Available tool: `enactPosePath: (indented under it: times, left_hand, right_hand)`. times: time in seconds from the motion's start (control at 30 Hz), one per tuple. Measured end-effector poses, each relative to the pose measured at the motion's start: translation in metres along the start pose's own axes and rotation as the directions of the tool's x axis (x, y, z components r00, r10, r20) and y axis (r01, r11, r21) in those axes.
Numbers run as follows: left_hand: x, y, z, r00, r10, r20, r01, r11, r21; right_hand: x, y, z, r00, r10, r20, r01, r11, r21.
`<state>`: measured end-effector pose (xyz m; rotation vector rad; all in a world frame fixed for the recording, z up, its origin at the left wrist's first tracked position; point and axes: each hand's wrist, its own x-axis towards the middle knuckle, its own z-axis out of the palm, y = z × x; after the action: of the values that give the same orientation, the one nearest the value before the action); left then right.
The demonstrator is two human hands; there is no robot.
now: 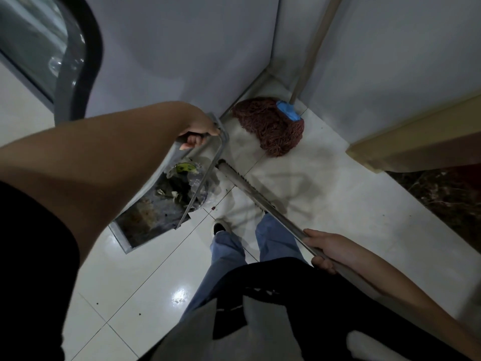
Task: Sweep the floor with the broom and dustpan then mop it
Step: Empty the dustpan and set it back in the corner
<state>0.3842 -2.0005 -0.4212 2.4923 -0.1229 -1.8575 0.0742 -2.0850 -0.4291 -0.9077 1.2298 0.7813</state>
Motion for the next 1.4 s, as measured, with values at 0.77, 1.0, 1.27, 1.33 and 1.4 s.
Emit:
enactPosePath:
  times: [0.77,1.0,1.27,1.33,1.4]
  left_hand:
    - [-0.028,-0.038,0.029,0.997,-0.046,-0.069,0.026,0.961,-0.275]
    - [-0.055,-0.099,0.05,0.974,-0.119,-0.193,0.002,0.855,-0.519]
    - [-0.09,-0.196,0.135,0.936,-0.213,-0.279,-0.072,0.664,-0.745]
    - [-0.096,-0.212,0.165,0.931,-0.221,-0.29,-0.103,0.604,-0.79]
    - [-0.099,-0.227,0.198,0.934,-0.202,-0.294,-0.138,0.554,-0.821]
  right_hand:
    - [0.0,-0.028,-0.025,0.999,0.016,0.04,-0.013,0.996,-0.091]
    - [-0.011,-0.056,-0.035,0.997,0.081,0.019,-0.075,0.972,-0.224]
    - [-0.009,-0.037,-0.038,0.999,0.034,-0.003,-0.034,0.963,-0.267]
    - [-0.01,-0.025,-0.037,0.999,0.033,0.0,-0.032,0.961,-0.274]
    - [-0.01,-0.008,-0.038,1.0,0.027,-0.003,-0.026,0.951,-0.307]
